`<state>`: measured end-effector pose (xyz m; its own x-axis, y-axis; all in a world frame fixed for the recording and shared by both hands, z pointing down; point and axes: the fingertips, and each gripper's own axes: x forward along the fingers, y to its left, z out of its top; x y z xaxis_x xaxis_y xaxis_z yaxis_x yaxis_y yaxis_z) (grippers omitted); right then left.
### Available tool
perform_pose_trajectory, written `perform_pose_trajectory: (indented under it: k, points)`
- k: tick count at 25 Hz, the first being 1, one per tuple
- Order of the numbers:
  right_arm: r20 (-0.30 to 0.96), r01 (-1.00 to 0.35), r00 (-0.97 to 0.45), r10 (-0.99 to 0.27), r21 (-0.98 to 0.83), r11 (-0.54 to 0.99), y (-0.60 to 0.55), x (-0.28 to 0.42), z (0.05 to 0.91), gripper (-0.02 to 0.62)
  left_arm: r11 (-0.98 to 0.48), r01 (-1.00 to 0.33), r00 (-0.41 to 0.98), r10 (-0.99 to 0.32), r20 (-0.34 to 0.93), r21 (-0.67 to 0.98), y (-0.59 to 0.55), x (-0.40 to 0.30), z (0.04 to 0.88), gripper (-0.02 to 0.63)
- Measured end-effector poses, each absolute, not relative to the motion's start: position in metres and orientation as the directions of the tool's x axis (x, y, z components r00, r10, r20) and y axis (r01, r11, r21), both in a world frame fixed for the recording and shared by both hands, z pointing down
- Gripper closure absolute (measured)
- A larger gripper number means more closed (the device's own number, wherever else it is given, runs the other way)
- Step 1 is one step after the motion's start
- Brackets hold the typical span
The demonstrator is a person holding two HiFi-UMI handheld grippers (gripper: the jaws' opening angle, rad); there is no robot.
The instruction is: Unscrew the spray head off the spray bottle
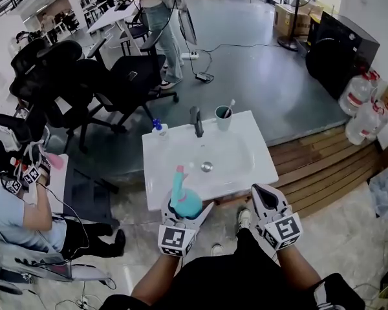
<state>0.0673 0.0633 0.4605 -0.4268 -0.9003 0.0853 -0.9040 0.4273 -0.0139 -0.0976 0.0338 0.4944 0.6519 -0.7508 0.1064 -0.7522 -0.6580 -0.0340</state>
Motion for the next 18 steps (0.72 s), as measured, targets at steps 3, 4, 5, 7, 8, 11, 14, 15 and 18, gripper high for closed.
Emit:
perform_pose_trajectory:
  k: [3,4,5,7,8,11,14,15,18]
  points:
    - [0.087,-0.898,-0.44,-0.894,-0.02,0.44,0.046,0.073,0.463,0.591,-0.648,-0.761,0.643,-0.76,0.1,-0.034,0.019,-0.093,0.493,0.132]
    - [0.087,-0.895,-0.447,-0.891,-0.023,0.446,0.039,0.075,0.463,0.591,-0.644,-0.764,0.639,-0.763,0.099,-0.034,0.013,-0.092,0.492,0.132]
    - [0.087,-0.891,-0.454,-0.887,-0.026,0.454,0.031,0.077,0.463,0.591,-0.639,-0.769,0.633,-0.767,0.099,-0.035,0.006,-0.09,0.49,0.132]
    - [0.088,-0.881,-0.472,-0.877,-0.028,0.472,0.015,0.081,0.463,0.591,-0.619,-0.784,0.613,-0.783,0.102,-0.042,-0.007,-0.086,0.489,0.132]
    - [0.088,-0.875,-0.483,-0.871,-0.028,0.483,0.006,0.082,0.464,0.591,-0.603,-0.796,0.596,-0.796,0.107,-0.049,-0.015,-0.085,0.489,0.132]
    - [0.082,-0.854,-0.52,-0.85,-0.025,0.52,-0.023,0.086,0.462,0.591,-0.549,-0.833,0.54,-0.832,0.125,-0.059,-0.04,-0.084,0.488,0.132]
    - [0.078,-0.83,-0.557,-0.827,-0.019,0.558,-0.049,0.091,0.458,0.591,-0.509,-0.859,0.499,-0.857,0.13,-0.058,-0.061,-0.079,0.486,0.132]
    - [0.076,-0.822,-0.569,-0.819,-0.017,0.569,-0.057,0.095,0.457,0.591,-0.497,-0.866,0.487,-0.863,0.132,-0.059,-0.066,-0.076,0.486,0.132]
    - [0.074,-0.798,-0.602,-0.795,-0.014,0.603,-0.081,0.106,0.456,0.591,-0.463,-0.884,0.452,-0.881,0.136,-0.059,-0.083,-0.066,0.486,0.132]
